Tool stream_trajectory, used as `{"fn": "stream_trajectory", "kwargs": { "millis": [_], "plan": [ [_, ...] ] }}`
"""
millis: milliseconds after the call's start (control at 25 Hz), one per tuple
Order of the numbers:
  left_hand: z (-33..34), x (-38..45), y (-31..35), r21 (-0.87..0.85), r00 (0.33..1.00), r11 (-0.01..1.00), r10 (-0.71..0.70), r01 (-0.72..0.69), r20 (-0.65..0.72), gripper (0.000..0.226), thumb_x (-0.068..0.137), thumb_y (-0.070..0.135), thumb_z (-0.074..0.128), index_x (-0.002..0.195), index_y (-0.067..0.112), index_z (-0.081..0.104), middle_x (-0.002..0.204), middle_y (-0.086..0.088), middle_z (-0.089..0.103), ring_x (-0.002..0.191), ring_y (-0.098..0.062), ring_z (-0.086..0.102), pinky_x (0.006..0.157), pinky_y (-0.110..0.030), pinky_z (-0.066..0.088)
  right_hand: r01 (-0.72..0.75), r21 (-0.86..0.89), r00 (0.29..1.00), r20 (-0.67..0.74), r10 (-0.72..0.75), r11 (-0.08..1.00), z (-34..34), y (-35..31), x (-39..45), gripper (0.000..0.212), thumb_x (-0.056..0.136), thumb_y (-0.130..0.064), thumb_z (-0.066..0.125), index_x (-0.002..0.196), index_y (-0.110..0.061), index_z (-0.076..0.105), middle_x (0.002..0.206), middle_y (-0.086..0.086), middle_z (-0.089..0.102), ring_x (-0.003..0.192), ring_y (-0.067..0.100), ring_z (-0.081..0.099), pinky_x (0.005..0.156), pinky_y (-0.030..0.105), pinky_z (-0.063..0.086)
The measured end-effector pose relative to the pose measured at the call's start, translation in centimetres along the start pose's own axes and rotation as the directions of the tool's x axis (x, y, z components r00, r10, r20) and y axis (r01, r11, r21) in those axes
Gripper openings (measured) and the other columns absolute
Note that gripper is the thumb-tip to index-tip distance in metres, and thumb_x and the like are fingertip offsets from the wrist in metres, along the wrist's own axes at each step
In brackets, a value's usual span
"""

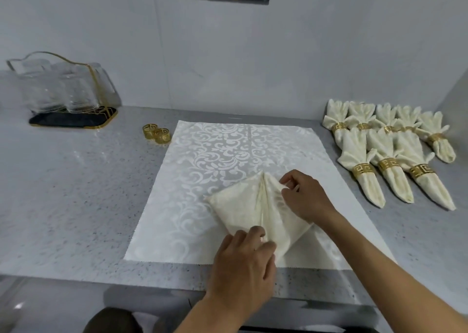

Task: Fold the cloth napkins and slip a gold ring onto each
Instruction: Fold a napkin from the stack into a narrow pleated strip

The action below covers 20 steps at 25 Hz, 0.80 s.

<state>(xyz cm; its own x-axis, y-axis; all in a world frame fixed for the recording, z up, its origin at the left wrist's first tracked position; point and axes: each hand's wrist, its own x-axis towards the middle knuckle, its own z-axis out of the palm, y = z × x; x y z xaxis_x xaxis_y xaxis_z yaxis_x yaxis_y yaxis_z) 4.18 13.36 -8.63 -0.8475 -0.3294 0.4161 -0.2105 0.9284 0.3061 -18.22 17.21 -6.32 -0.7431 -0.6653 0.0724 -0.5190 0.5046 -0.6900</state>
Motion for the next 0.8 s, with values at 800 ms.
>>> {"fn": "stream_trajectory", "kwargs": {
  "millis": [800],
  "plan": [
    [-7.1, 4.5, -6.4, -0.227, 0.807, 0.878, -0.249, 0.422, 0.535, 0.019, 0.095, 0.045, 0.055, 0.105, 0.035, 0.066, 0.092, 0.013, 0.066, 0.083, -0.003, 0.063, 0.081, -0.028, 0.051, 0.059, -0.054, 0.99, -0.126, -0.065, 0.997, -1.0, -0.7, -9.9, 0.016, 0.091, -0.038, 0.062, 0.102, -0.027, 0.065, 0.106, -0.014, 0.058, 0.096, 0.01, 0.055, 0.084, 0.031, 0.045]
  ]
}}
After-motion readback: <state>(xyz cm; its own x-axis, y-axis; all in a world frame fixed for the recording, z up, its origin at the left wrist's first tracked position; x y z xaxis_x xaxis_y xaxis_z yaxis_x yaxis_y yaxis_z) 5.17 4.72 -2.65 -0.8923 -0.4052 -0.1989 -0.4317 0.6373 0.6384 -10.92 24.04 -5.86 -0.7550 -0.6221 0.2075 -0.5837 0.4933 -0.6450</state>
